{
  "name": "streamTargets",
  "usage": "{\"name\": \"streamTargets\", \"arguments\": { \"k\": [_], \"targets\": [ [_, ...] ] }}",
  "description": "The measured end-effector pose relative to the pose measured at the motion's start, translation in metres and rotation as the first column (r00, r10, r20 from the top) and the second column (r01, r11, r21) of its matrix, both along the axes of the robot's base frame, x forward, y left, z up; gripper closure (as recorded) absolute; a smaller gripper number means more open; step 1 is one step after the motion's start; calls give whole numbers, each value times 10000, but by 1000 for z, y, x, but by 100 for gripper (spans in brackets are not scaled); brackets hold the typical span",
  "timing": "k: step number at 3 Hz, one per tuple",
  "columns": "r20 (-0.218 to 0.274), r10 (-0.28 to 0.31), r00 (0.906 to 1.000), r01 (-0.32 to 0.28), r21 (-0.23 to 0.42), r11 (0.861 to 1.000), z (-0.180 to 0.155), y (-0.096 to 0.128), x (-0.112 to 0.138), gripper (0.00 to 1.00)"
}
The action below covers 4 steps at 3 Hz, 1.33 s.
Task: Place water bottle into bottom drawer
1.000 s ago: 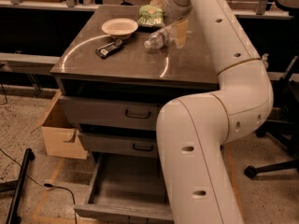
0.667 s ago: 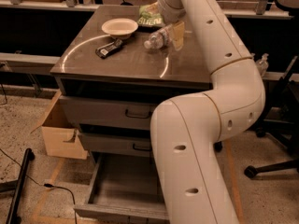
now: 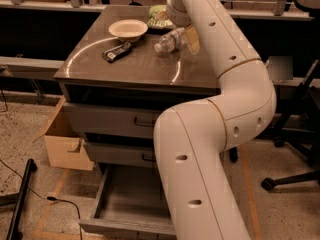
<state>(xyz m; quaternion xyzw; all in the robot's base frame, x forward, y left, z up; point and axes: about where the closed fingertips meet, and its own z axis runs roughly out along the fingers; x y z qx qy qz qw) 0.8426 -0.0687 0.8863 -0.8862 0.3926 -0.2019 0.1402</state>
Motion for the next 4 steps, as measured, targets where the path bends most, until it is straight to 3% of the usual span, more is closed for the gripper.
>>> {"name": "streamTargets", "arguments": {
  "k": [2,3,4],
  "targets": [
    [-193,363,9992,-388,-1488,9881,-19,1,8,0],
    [-321,361,9988,-418,-1965,9796,-28,-3,10,16],
    [-444,338,9984,-429,-2211,9743,-33,-9,10,41]
  ]
}}
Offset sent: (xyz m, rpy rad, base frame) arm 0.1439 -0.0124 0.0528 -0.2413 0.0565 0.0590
